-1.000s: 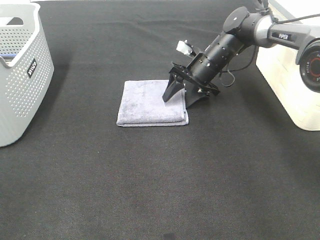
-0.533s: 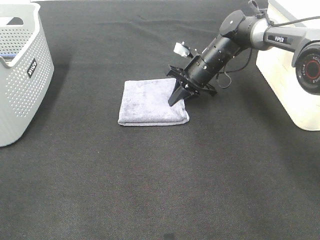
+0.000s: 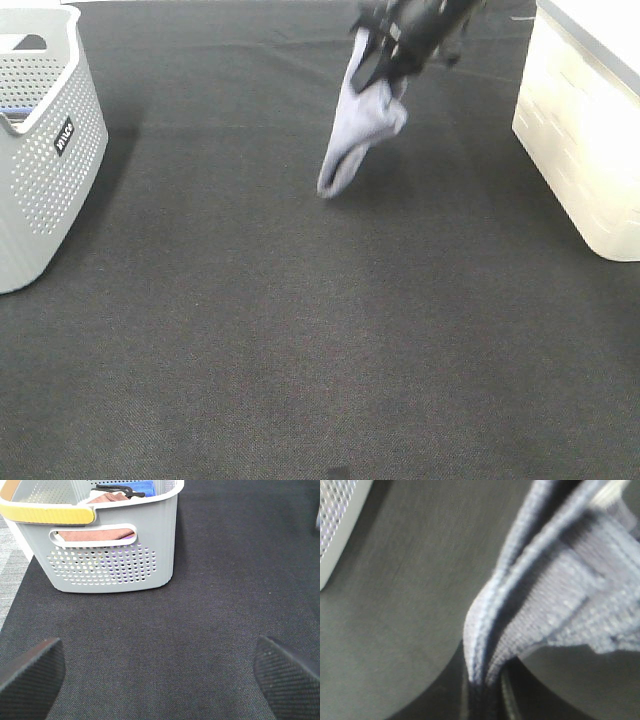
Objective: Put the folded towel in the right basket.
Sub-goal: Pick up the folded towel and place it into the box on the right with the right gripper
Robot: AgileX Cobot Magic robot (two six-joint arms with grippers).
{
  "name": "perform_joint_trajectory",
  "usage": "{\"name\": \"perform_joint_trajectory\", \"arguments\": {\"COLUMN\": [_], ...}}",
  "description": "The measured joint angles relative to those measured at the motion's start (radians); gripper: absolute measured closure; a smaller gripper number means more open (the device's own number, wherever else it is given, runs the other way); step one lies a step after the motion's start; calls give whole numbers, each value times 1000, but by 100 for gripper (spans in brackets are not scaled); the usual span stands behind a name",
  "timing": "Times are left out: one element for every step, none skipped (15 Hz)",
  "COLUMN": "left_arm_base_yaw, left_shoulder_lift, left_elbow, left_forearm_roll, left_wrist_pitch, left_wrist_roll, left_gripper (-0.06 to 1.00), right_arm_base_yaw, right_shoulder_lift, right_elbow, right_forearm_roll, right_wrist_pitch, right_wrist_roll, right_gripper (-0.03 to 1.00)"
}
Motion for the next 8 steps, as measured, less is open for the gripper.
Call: {"name": "perform_joint_trajectory", "arguments": {"left_arm_base_yaw": [0, 0, 0, 0, 0, 0, 0, 0], "left_shoulder_lift": [0, 0, 0, 0, 0, 0, 0, 0], "left_elbow": [0, 0, 0, 0, 0, 0, 0, 0], "left_forearm_roll": [0, 0, 0, 0, 0, 0, 0, 0], "left_wrist_pitch": [0, 0, 0, 0, 0, 0, 0, 0], "left_wrist_roll": [0, 0, 0, 0, 0, 0, 0, 0], "left_gripper": [-3, -3, -3, -3, -3, -3, -3, -3], "right_arm_base_yaw": [0, 0, 0, 0, -2, -12, -33, -68], "right_shoulder_lift": [-37, -75, -116, -116, -157, -220, -254, -285], "right_elbow": [-1, -1, -1, -1, -1, -1, -1, -1], "right_forearm_roll": [-41, -89, -150, -150, -219, -298, -324, -337], "right_wrist_pitch": [1, 1, 2, 2, 3, 8, 14, 16], "right_wrist_roll": [0, 0, 5, 5, 14, 44, 60, 68], "right_gripper": [89, 89, 89, 89, 89, 89, 89, 89]}}
